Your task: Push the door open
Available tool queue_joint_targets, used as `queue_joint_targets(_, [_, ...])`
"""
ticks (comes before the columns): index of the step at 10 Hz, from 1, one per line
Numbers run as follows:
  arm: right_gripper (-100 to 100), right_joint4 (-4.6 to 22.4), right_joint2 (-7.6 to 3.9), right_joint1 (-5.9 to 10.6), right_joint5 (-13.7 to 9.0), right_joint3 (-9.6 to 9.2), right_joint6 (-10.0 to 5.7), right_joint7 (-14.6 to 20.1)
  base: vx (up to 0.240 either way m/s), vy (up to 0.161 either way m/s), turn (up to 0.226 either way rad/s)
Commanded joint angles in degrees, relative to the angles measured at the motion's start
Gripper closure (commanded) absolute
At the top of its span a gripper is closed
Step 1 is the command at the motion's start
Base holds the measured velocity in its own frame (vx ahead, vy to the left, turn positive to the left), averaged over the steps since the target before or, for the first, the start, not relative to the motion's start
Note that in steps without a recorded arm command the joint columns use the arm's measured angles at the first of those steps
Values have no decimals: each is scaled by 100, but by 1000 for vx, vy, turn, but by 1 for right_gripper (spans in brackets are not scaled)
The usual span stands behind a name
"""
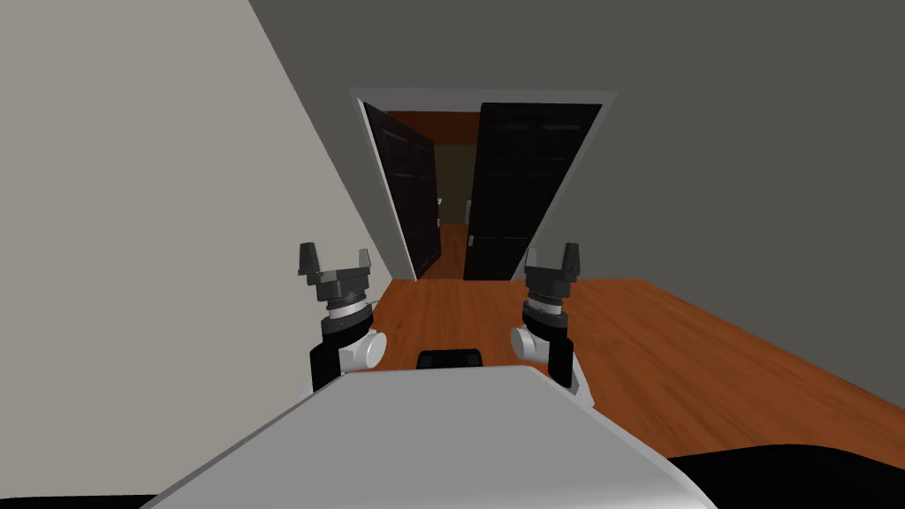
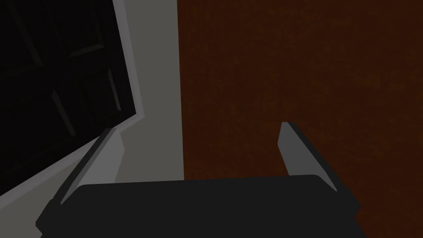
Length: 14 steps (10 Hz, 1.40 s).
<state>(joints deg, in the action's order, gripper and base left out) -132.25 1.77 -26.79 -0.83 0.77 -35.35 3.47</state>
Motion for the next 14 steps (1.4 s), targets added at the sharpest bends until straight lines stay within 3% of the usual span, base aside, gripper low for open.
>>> queue_joint_targets(1, [-100,121,-46,28,-23,-42,-13,-18,186,-70,-38])
queue_joint_targets(7, [-100,790,-247,180,-151,-277,-83,-115,173,-1,-35])
queue_joint_targets(14, [-100,1485,-405,339,-284,-521,-156,-216,122,-8,-34])
